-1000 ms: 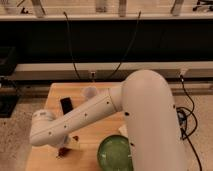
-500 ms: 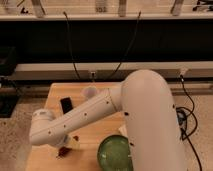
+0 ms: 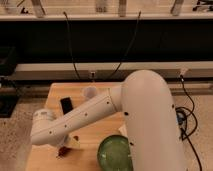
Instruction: Place the pepper in the ceramic bowl
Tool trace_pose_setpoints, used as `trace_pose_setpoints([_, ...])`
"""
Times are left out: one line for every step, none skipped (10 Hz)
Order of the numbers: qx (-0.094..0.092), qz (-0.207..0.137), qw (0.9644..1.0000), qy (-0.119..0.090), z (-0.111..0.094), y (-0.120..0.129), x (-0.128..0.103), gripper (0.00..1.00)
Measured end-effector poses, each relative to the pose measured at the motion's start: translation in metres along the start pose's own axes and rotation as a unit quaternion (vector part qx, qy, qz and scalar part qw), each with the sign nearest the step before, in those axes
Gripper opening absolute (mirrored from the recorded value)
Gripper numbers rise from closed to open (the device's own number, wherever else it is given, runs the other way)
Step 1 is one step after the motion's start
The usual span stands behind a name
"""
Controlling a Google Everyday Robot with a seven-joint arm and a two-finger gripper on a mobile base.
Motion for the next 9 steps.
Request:
trace_pose_setpoints([0.0,-0.001,1.0,0.0,-0.0002,-0.0002,0.0007,0.8])
trace_pose_setpoints([0.0,-0.002,1.0,0.001,0.0012,0.0002,0.0012,0.8])
trace_pose_setpoints([0.001,-0.003,1.0,0.0,0.0028,0.0001,0.0013,0.8])
trace_pose_setpoints([0.002,-0.003,1.0,0.0,0.0035,-0.0007,0.0013,0.8])
trace_pose_setpoints([0.002,-0.004,1.0,0.0,0.0029,-0.0011,0.0018,0.8])
trace_pose_setpoints([0.002,-0.004,1.0,0.0,0.0033,-0.0009,0.0019,0.8])
trace_pose_setpoints([0.002,-0.004,1.0,0.0,0.0046,-0.0004,0.0025,0.8])
trace_pose_setpoints([0.002,-0.004,1.0,0.001,0.0058,-0.0004,0.003,0.8])
trace_pose_setpoints([0.002,-0.004,1.0,0.0,0.0082,-0.0003,0.0031,0.8])
